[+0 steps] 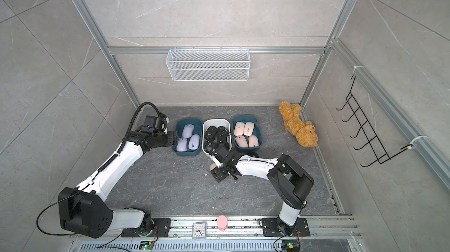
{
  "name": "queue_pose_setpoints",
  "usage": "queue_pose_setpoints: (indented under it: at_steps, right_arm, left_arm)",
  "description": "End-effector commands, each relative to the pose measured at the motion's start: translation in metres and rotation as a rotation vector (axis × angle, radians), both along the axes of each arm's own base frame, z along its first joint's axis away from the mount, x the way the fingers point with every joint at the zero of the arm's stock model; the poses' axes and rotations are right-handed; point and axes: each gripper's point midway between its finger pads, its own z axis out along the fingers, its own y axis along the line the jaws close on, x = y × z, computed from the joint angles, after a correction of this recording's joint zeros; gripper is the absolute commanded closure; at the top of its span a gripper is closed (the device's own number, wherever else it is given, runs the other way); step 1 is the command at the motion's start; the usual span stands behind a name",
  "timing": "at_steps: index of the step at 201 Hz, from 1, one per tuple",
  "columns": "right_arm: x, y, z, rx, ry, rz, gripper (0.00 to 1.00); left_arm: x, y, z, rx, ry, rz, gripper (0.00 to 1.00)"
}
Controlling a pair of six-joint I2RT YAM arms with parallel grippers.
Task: Place the mice by color into the storage box
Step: Pick up the mouse from the center of the board.
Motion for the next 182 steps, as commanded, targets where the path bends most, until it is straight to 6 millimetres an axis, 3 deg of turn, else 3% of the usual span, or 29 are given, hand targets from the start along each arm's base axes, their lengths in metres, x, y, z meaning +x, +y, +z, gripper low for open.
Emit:
queue_pose_setpoints:
  at_steps: [1,51,97,135,182]
  right_arm:
    - [0.004,0.003,-0.008,-0.021,0.006,-0.043,0.23]
    - [0.016,0.003,-0.016,-0.068,-0.022,-0.080,0.24]
    - [0.016,0.001,-0.020,-0.084,-0.032,-0.090,0.35]
    - [0.013,0.000,-0.010,-0.057,-0.037,-0.102,0.47]
    - [0.005,0.003,0.014,0.028,-0.014,-0.130,0.50]
  left_arm:
    - [0.001,0.003,0.019,0.009,-0.050,-0.012,0.28]
    - [0.001,0.003,0.020,0.008,-0.053,-0.014,0.28]
    - [0.001,0.002,0.019,0.006,-0.051,-0.014,0.28]
    - [0.001,0.002,0.019,0.004,-0.050,-0.014,0.28]
    - [0.001,0.002,0.020,0.002,-0.052,-0.015,0.28]
